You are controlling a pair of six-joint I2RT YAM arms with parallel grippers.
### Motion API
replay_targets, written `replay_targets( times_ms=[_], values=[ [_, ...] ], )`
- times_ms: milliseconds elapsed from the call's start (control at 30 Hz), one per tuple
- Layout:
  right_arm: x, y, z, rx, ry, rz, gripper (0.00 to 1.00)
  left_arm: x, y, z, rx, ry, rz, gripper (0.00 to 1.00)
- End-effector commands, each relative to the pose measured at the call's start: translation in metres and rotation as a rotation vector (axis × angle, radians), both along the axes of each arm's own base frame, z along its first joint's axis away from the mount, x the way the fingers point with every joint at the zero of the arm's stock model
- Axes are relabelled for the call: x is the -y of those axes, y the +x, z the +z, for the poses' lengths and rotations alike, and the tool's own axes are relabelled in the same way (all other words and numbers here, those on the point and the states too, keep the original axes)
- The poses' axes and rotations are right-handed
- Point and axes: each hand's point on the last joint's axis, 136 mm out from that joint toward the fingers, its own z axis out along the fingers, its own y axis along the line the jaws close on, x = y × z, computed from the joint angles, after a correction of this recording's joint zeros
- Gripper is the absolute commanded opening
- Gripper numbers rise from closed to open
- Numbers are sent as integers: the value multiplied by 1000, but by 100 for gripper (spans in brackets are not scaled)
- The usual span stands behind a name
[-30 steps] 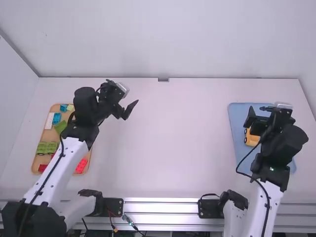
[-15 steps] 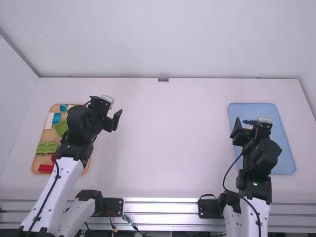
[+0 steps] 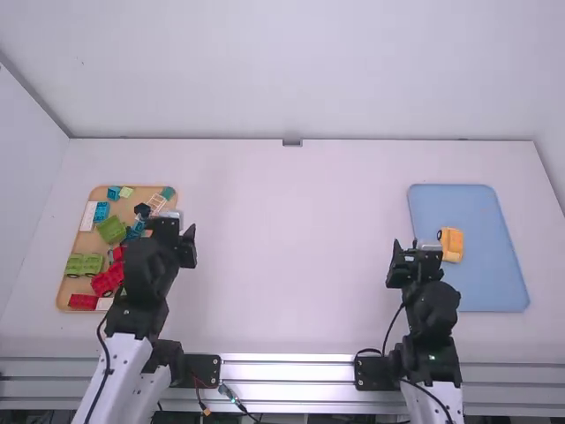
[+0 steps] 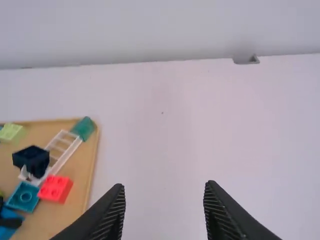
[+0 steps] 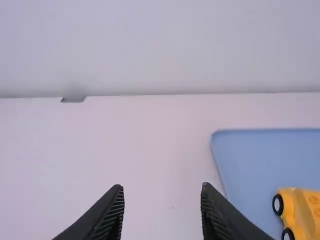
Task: Assemble lego blocks to make yellow taxi
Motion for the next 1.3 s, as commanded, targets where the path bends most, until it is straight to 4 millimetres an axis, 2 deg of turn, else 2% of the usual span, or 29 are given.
replay_targets(
  times_ms=[0, 67, 267, 467, 700, 900, 1267],
  values=[
    [2, -2, -12, 3, 5, -12, 35, -4, -8, -11, 7, -10, 28, 36],
    [2, -3, -20, 3, 5, -12, 32, -4, -13, -19, 7, -10, 28, 33],
    [2, -5, 2, 103, 6, -11, 21, -4, -28, -51, 7, -10, 28, 19],
    [2, -5, 2, 103, 6, -11, 13, -4, -35, -75, 7, -10, 28, 10],
    [2, -5, 2, 103, 6, -11, 5, -4, -34, -51, 110, -11, 28, 0],
    [2, -5, 2, 103, 6, -11, 0, -4, -34, -35, 181, -12, 27, 0],
    [2, -5, 2, 103, 6, -11, 0, -4, -36, -12, 282, -14, 27, 0]
  ],
)
